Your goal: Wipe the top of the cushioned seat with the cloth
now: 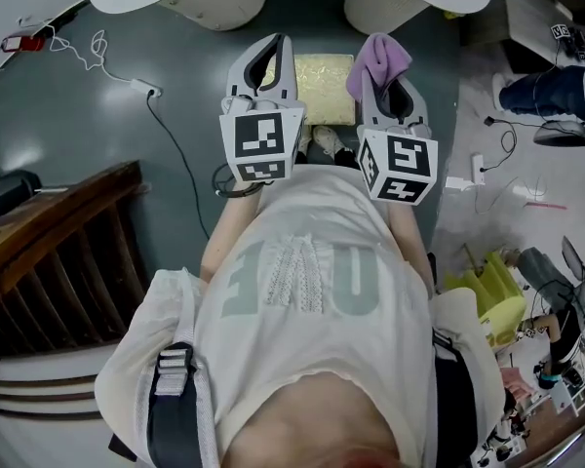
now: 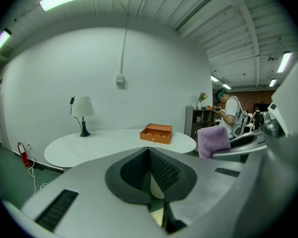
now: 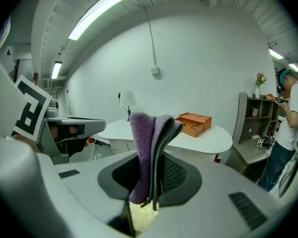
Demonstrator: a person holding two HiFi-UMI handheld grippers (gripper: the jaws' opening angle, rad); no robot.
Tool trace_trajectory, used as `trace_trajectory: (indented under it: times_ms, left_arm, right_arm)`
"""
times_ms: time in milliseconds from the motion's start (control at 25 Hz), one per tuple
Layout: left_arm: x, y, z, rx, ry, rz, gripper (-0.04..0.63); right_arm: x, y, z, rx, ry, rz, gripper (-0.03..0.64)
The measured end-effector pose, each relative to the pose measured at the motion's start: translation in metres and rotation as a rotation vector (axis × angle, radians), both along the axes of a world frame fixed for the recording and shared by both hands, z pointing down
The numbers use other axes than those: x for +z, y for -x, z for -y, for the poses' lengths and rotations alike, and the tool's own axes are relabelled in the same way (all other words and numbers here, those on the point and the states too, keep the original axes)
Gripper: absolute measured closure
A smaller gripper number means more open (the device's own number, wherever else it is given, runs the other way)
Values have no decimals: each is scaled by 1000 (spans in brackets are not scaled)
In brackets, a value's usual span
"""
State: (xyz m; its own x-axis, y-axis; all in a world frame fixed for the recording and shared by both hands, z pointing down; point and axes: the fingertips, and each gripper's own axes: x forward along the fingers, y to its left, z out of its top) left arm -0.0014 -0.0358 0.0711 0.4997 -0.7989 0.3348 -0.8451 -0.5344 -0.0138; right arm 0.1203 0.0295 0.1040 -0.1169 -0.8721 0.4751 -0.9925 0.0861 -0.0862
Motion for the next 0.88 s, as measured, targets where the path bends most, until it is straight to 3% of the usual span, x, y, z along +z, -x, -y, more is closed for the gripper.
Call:
trace_trajectory:
  times_ms: [600,880]
  left_arm:
    - [26,14,13,-34,56,30,603]
    - [107,7,26,0,125,48,603]
  right_arm:
    - [15,14,35,-80,33,59,526]
    - [98,27,52,-100,115,67,526]
